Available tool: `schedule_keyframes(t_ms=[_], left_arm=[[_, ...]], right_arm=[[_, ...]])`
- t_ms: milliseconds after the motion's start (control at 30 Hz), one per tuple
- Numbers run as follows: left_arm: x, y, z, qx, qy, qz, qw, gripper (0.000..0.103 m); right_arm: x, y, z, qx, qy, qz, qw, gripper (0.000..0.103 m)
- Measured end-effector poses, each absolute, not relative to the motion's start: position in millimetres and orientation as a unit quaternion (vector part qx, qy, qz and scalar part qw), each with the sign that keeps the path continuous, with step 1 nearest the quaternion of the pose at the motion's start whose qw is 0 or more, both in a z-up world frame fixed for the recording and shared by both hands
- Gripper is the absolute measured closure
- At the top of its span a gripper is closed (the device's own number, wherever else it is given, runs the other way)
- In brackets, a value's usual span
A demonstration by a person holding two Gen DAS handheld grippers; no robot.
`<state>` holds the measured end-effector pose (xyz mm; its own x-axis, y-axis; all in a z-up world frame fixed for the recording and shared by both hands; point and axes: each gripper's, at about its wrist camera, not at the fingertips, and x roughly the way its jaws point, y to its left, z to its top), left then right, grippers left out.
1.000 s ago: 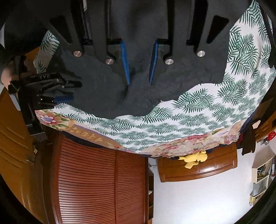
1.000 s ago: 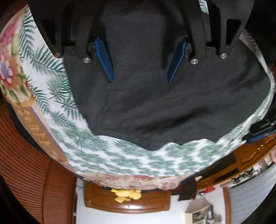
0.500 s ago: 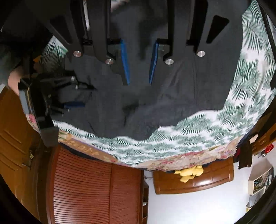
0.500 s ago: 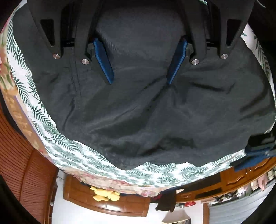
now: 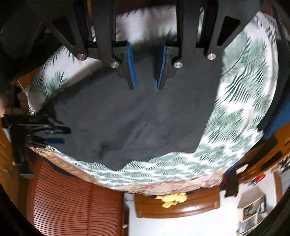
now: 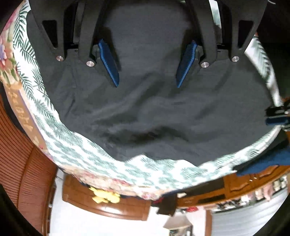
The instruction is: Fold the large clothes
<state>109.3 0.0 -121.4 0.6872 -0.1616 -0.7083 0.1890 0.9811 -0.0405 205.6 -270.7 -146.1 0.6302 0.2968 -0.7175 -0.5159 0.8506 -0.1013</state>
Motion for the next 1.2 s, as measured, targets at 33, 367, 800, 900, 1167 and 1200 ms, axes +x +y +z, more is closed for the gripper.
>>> schedule_keyframes(t_ms=[33, 367, 800, 900, 1167, 1200], left_arm=[[103, 6, -122, 0.018, 0.386, -0.090, 0.918, 0.081], [86, 46, -128, 0.007, 0.403, -0.041, 0.914, 0.076], [108, 72, -164, -0.018, 0.432, -0.012, 0.901, 0.063], [112, 73, -166, -0.018, 0.430, -0.007, 0.902, 0.056], [113, 67, -165, 0.003, 0.424, 0.008, 0.905, 0.051], [112, 66, -164, 0.005, 0.425, 0.010, 0.905, 0.051]], right_arm=[[200, -266, -143, -0.146, 0.360, 0.243, 0.889, 0.036], [175, -223, -147, -0.174, 0.352, 0.301, 0.869, 0.036], [180, -221, -165, -0.171, 0.379, 0.311, 0.855, 0.036], [180, -224, -165, -0.170, 0.379, 0.313, 0.854, 0.036], [179, -224, -166, -0.173, 0.377, 0.312, 0.855, 0.036], [179, -224, -166, -0.174, 0.377, 0.312, 0.855, 0.036]])
